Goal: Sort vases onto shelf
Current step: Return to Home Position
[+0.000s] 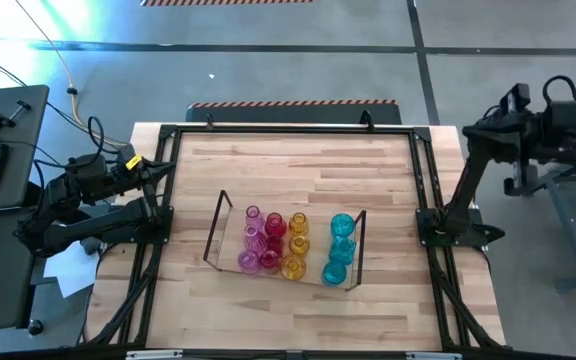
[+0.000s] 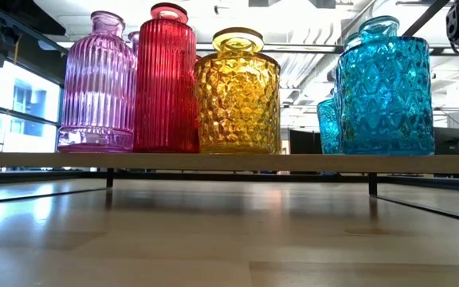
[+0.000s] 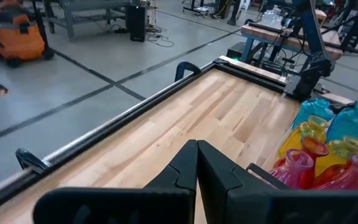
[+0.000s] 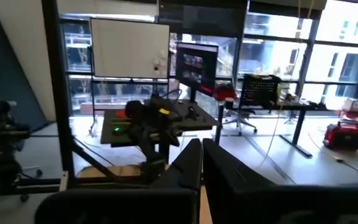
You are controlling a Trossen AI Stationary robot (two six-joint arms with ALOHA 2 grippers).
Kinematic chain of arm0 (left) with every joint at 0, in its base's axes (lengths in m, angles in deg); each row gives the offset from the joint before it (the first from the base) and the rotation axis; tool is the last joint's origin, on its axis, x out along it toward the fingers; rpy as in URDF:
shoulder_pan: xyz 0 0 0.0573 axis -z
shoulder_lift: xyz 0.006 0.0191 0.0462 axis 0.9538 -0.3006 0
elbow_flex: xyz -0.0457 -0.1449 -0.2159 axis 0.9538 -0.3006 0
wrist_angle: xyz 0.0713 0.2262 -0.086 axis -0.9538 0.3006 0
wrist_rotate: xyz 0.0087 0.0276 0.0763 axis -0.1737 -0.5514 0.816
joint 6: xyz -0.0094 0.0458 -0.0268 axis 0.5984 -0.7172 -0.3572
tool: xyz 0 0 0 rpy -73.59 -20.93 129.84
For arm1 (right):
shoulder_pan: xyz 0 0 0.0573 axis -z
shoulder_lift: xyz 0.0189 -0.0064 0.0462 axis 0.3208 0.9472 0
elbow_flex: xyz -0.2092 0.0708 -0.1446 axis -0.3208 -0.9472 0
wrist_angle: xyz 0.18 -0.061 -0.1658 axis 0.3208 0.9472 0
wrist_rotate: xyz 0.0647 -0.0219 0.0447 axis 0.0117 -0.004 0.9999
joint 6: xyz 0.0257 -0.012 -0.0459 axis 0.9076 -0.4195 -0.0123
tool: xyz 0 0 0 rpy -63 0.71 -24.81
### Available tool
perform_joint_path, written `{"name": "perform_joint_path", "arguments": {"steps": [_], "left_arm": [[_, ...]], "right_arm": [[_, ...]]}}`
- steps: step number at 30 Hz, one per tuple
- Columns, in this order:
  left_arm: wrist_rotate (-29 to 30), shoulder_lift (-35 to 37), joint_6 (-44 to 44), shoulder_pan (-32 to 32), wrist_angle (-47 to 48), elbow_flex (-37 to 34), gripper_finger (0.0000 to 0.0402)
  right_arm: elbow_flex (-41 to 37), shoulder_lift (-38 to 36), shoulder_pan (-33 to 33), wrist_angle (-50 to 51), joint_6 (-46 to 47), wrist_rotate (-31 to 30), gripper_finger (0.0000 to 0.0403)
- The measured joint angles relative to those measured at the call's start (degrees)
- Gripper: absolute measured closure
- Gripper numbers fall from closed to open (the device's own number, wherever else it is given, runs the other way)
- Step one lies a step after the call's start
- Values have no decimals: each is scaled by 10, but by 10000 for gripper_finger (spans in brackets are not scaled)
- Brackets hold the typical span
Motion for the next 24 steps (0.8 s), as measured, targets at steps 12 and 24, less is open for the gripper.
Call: {"name": "perform_joint_path", "arguments": {"steps": [12,24], "left_arm": [[0,0,25,0,2,0,401],[0,0,25,0,2,0,401]], "right_arm": [[-1,-2,-42,62,104,-9,402],[-2,-24,12,440,535,195,402]]}}
